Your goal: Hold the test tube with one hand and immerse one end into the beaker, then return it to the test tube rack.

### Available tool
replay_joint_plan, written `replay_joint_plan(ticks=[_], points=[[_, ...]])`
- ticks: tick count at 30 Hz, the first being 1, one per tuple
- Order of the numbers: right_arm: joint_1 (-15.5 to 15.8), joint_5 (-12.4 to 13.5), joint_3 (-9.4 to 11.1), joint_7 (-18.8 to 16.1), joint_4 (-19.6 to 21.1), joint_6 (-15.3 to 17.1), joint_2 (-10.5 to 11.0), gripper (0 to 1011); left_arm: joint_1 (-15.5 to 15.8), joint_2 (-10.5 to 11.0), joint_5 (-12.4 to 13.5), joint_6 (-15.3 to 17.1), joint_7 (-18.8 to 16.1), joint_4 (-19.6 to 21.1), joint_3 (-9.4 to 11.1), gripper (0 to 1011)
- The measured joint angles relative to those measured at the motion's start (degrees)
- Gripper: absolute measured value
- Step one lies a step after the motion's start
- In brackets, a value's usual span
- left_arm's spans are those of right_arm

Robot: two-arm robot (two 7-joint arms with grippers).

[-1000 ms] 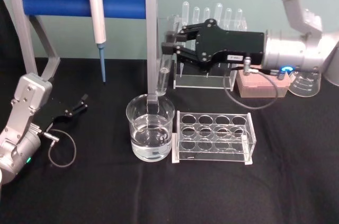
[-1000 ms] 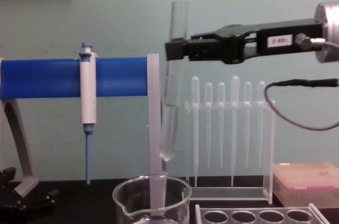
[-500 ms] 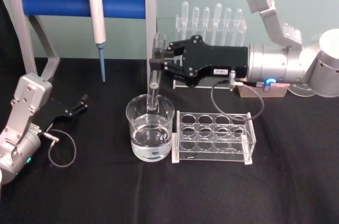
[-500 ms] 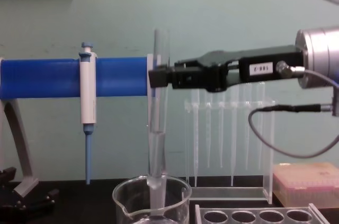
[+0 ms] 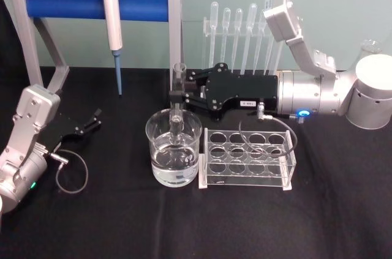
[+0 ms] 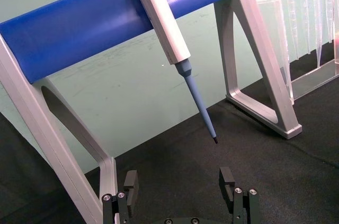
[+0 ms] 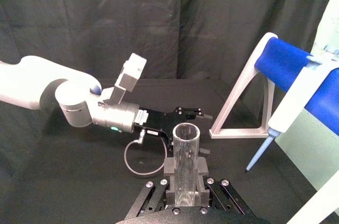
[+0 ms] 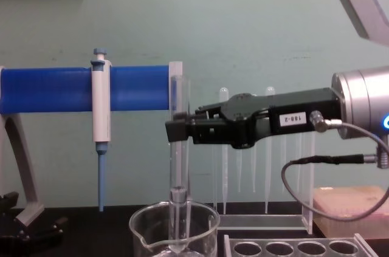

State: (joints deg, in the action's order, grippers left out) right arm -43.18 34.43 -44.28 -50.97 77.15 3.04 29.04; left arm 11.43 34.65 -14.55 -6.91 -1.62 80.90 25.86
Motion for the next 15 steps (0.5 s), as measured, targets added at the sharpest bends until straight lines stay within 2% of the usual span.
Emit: replay_joint_plan(ticks=[15], points=[[1.95,-2.34,-0.16,0.03,-2.79,-2.63,-1.47,238,0.00,0.00,0.00,0.00,0.00,0.00,0.00,1000]])
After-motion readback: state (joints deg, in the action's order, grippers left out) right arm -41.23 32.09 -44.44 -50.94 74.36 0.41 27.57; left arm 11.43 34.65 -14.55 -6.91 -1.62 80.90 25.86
